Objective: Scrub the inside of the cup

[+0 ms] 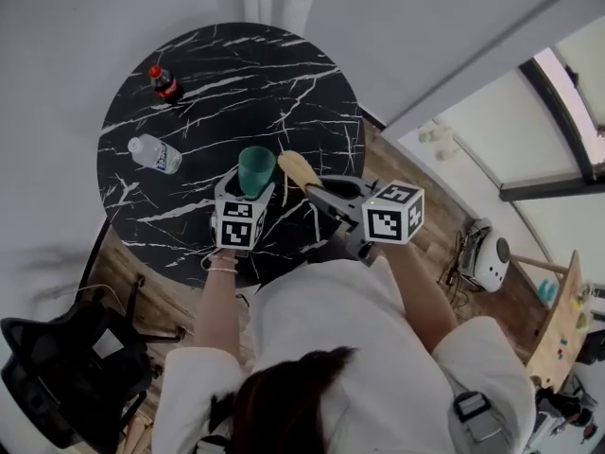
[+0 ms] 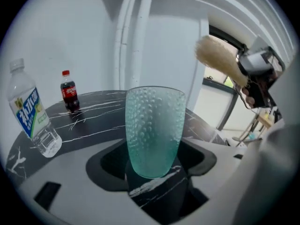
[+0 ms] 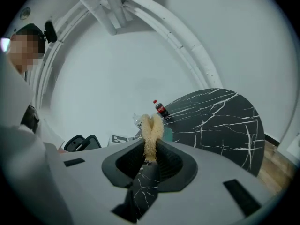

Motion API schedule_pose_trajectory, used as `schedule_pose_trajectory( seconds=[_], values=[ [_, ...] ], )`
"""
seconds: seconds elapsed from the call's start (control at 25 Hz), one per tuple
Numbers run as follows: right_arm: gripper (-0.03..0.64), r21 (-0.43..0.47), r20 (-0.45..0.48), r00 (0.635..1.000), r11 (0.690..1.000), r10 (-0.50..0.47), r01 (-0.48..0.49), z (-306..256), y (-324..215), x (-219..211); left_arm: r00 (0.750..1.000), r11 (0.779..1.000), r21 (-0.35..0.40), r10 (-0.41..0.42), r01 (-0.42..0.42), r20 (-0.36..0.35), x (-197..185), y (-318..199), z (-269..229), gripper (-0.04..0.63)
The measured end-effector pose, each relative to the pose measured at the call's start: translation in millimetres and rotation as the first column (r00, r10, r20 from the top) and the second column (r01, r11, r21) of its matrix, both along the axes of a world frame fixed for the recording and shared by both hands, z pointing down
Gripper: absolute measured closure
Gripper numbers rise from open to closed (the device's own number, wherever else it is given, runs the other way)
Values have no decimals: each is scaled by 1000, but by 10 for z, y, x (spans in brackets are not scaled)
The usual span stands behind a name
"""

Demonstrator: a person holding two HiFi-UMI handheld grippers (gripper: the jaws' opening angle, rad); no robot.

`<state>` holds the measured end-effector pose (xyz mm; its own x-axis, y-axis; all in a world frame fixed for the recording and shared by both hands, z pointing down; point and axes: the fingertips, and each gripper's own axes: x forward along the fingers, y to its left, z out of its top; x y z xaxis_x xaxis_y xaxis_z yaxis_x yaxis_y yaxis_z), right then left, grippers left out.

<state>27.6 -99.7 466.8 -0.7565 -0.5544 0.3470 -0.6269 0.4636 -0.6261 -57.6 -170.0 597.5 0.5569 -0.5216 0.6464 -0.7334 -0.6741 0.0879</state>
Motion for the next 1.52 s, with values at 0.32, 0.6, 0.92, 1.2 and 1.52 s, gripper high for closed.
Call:
schedule_pose_trajectory(
  seconds=[0.32,0.6,0.92,1.2,1.52],
  values=[
    [538,-13,-38,995,995,97,-97,107,113,387,981,984,36,-173,176,-87,86,-454,163,267],
    [537,-19,-43,992,993,118,-119,119,104,474,983,986,27,-164,166,-79,141,-458,206,267],
    [538,-18,-48,995,996,85,-86,141,55,301,996,996,-35,-86,85,-23,170,-336,300,267],
    [537,39,-50,996,997,74,-72,0,-131,163,996,996,-52,-75,72,-58,199,-248,217,235],
    [537,52,-188,964,982,187,-181,176,-457,387,971,982,-61,-184,177,-151,-117,-25,-66,236]
  ],
)
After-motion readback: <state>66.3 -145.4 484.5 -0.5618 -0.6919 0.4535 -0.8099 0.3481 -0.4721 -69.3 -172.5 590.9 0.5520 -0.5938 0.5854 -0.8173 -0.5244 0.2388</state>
